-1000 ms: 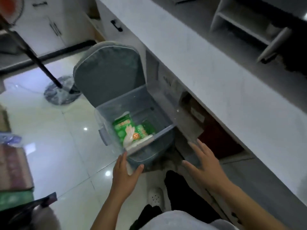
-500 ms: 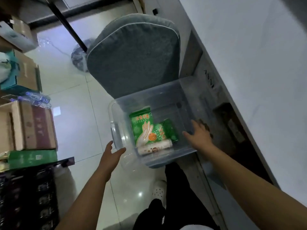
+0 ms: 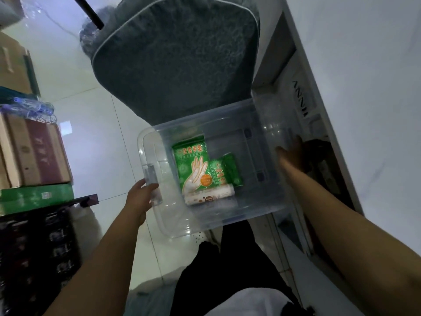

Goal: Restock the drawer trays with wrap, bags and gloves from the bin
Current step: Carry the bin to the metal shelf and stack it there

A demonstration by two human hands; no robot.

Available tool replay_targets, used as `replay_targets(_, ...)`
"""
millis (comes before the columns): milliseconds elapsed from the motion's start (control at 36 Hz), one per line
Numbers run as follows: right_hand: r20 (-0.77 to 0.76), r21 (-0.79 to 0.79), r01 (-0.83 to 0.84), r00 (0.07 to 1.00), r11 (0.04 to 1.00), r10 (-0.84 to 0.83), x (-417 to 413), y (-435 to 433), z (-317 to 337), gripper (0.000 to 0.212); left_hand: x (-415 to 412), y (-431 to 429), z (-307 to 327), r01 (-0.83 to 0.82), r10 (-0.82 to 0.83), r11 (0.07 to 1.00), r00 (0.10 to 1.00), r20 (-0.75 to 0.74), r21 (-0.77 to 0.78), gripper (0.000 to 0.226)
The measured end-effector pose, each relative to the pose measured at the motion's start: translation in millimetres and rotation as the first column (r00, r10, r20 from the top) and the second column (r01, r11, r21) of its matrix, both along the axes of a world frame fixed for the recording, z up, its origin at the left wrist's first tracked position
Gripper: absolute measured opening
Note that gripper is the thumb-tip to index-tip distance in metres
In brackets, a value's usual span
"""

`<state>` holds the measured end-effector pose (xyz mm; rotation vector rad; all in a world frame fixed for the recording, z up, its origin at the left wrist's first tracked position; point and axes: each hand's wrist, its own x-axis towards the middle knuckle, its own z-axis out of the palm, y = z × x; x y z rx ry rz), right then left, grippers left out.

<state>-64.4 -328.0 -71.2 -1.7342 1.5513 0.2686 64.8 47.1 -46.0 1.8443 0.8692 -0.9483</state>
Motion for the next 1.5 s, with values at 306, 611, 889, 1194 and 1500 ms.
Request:
replay_targets(306, 0.051, 0.187, 0.257, 0.961, 0.948, -0.271, -33.8, 29.6, 21.7, 0.061, 9.5, 34.7, 13.9, 0.033, -0.038, 0.997, 0.997, -0.071, -0.076, 0.029)
replay_targets(611, 0.213, 0.409, 0.553, 0.716, 0.726, -0.665, -126.4, 119.8, 57.7, 0.069, 41.4, 96.6, 24.5, 0.275, -0.283, 0.956, 0.956, -0.076, -0.102, 0.017)
replay_targets(889, 0.214, 0.415, 0.722, 0.513, 0.553, -0.831, -240.0, 251.2, 127.4, 0.078, 49.4, 112.5, 44.6, 0.603, -0.613, 0.767, 0.790, 0.027, -0.219, 0.017)
replay_targets(1194, 0.273, 0.384, 0.891, 0.142, 0.243, -0.951, -420.4, 396.8, 179.9, 0.077, -64.1, 7.6, 82.9, 0.925, -0.932, 0.304, 0.338, 0.127, -0.228, 0.034)
replay_targets(1500, 0.338, 0.398, 0.908, -0.277, -0.130, -0.900, -610.7, 558.2, 196.4, 0.060, -311.8, -66.5, 118.3, 0.962, -0.979, -0.152, -0.115, 0.167, -0.226, 0.051)
